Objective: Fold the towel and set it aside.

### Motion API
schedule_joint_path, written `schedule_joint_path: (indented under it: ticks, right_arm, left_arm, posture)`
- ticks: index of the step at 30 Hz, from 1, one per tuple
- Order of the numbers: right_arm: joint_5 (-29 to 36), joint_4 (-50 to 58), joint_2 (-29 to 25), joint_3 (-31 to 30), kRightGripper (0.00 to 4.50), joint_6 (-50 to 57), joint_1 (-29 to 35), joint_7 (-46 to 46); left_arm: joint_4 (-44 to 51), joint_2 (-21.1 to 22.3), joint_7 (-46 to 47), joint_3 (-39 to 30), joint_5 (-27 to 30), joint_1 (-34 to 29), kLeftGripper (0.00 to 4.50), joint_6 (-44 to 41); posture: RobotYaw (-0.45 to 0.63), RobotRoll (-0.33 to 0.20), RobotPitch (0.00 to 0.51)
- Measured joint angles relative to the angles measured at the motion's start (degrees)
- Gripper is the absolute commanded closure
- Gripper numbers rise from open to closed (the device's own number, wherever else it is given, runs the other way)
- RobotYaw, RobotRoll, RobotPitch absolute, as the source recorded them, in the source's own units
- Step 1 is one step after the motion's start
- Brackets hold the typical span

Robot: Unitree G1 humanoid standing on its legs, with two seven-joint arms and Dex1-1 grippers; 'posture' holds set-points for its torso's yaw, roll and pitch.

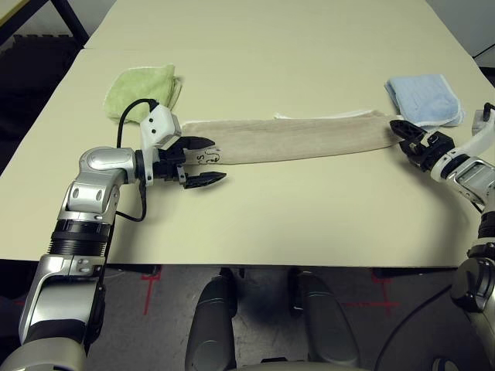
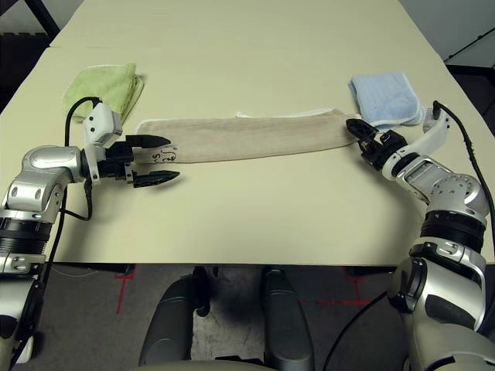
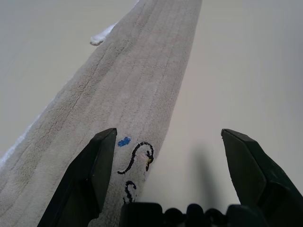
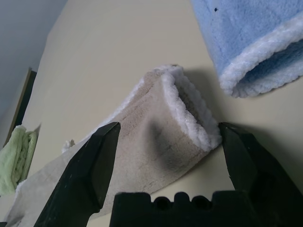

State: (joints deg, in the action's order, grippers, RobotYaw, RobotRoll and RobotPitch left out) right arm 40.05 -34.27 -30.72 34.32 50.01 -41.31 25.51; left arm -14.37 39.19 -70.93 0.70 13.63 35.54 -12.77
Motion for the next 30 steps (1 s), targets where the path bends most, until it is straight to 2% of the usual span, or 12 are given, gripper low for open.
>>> schedule_joint_path:
  ticks: [10, 22, 30]
  right_arm:
    - [0.5, 0.5, -0.3, 0.0, 4.49, 1.8, 1.6, 0.2]
    - [2.0, 4.1, -3.1, 0.9, 4.49, 4.0, 5.8, -0.1]
    - [4.5, 8.8, -5.4, 0.4, 4.49, 4.6, 6.0, 5.0]
  left_arm:
    - [0.0, 0.0, 0.0, 0.0, 0.0, 0.0, 0.00, 0.0]
    - [0.0, 0.0, -0.1, 0.5, 0.0, 0.0, 0.00, 0.0]
    - [0.0, -0.2, -0.1, 0.6, 0.0, 0.1, 0.00, 0.0]
  posture:
    - [-0.11, 0.000, 0.224]
    - [-0.12, 0.000, 0.212]
    - [-0.12, 0.000, 0.206]
